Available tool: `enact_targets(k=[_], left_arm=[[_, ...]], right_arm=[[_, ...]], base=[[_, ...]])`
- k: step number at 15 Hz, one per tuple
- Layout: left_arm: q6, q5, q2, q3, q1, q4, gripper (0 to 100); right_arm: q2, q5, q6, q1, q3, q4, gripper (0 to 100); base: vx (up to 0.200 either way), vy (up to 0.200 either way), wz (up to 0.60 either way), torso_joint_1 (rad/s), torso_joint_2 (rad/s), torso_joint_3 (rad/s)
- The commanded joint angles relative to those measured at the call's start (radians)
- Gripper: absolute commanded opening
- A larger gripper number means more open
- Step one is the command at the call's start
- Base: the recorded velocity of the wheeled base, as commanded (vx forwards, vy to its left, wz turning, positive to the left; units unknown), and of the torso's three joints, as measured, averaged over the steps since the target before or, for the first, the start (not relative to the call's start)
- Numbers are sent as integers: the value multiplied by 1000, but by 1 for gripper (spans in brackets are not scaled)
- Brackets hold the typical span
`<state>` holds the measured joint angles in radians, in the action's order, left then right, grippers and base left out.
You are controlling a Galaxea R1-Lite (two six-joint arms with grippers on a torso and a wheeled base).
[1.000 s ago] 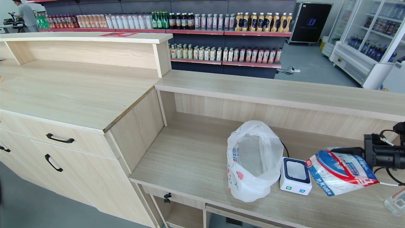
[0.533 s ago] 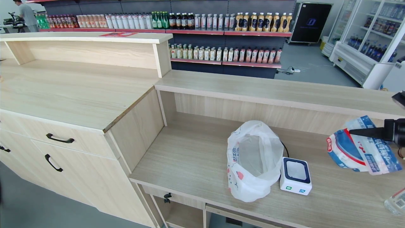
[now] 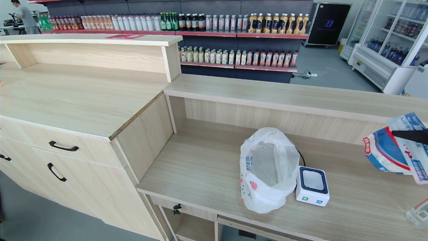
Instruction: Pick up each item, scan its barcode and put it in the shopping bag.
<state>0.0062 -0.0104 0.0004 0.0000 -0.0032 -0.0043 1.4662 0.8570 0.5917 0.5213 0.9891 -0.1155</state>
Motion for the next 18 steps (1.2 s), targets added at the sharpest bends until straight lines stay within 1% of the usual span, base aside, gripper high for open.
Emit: enact_targets(k=[1,4,8,13,16,18], left_arm=[[0,0,0,0,0,0,100],[0,0,0,0,0,0,100],[0,0,0,0,0,0,100],[1,0,0,0,0,0,100],[0,0,0,0,0,0,100],[0,0,0,0,0,0,100]], right_arm=[[-44,-1,-1,-7,-1,-1,0],[-75,-1,-12,-18,-15,-3,0],[-50,-1,-15,-33,-14,-1,0],[131,0,-16,-95,-6,7,0],[298,0,-15,-142,39,11,0],[333,0,-15,-153,55,11,0]], base=[[0,0,0,0,0,0],[0,0,600,1,2,2],[0,0,600,5,1,2],[0,0,0,0,0,0],[0,0,0,0,0,0],[0,0,0,0,0,0]])
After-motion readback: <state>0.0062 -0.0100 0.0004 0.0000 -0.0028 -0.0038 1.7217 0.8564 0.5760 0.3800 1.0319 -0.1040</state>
